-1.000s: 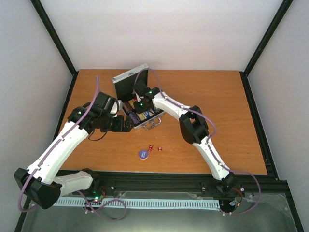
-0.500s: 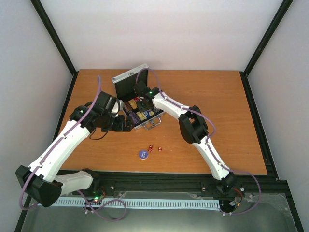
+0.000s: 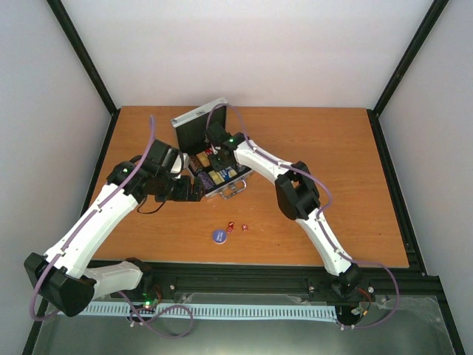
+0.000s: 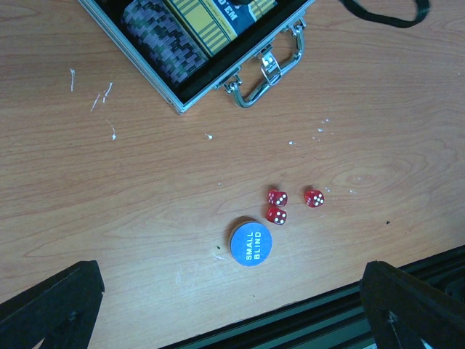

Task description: Pack up texas hold em set

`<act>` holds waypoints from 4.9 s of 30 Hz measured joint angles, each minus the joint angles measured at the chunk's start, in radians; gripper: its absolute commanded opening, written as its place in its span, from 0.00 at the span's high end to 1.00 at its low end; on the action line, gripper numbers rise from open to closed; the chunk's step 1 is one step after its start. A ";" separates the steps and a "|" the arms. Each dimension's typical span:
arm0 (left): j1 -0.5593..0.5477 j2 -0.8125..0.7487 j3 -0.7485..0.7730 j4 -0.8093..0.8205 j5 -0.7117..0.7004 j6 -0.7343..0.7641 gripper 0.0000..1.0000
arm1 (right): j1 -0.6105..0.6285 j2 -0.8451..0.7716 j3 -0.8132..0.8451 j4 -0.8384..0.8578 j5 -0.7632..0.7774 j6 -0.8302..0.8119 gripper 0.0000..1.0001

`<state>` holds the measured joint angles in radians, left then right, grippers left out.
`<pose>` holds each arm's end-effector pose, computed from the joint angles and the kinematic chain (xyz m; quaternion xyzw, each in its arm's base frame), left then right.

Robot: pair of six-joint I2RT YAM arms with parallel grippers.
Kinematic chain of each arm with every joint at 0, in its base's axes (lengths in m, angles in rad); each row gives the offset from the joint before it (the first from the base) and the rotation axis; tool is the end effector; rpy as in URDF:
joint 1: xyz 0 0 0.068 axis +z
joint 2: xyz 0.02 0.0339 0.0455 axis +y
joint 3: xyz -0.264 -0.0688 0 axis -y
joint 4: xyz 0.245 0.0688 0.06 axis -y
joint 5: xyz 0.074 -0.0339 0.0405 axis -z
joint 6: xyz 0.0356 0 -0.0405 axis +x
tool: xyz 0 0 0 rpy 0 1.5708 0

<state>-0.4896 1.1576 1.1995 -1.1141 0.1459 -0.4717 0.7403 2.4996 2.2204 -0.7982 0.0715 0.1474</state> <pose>0.1816 -0.1026 0.3296 0.0266 0.9663 -0.1764 0.1855 0.3969 0.3592 0.1653 -0.2748 0.9294 0.0735 0.2353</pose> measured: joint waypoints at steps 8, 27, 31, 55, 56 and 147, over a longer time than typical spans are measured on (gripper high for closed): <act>0.000 0.000 0.002 0.000 0.002 0.000 0.00 | 0.014 -0.217 -0.140 -0.043 -0.007 0.006 0.48; 0.000 -0.026 0.010 0.008 0.015 0.000 0.00 | 0.187 -0.711 -0.991 -0.067 -0.089 0.133 0.48; 0.000 -0.035 0.010 0.008 0.015 0.000 0.00 | 0.203 -0.710 -0.992 -0.042 -0.104 0.152 0.50; 0.000 -0.063 0.005 0.006 0.014 -0.003 0.00 | 0.234 -0.627 -1.018 0.010 -0.109 0.214 0.92; 0.000 -0.063 0.005 0.006 0.014 -0.003 0.00 | 0.234 -0.627 -1.017 0.009 -0.108 0.213 0.93; 0.000 -0.076 0.005 -0.009 -0.001 -0.029 0.00 | 0.200 -0.583 -0.862 -0.035 -0.095 0.148 0.47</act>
<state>-0.4896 1.0813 1.2049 -1.1233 0.1452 -0.5011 0.9405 1.9171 1.3582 -0.8330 -0.0231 0.2955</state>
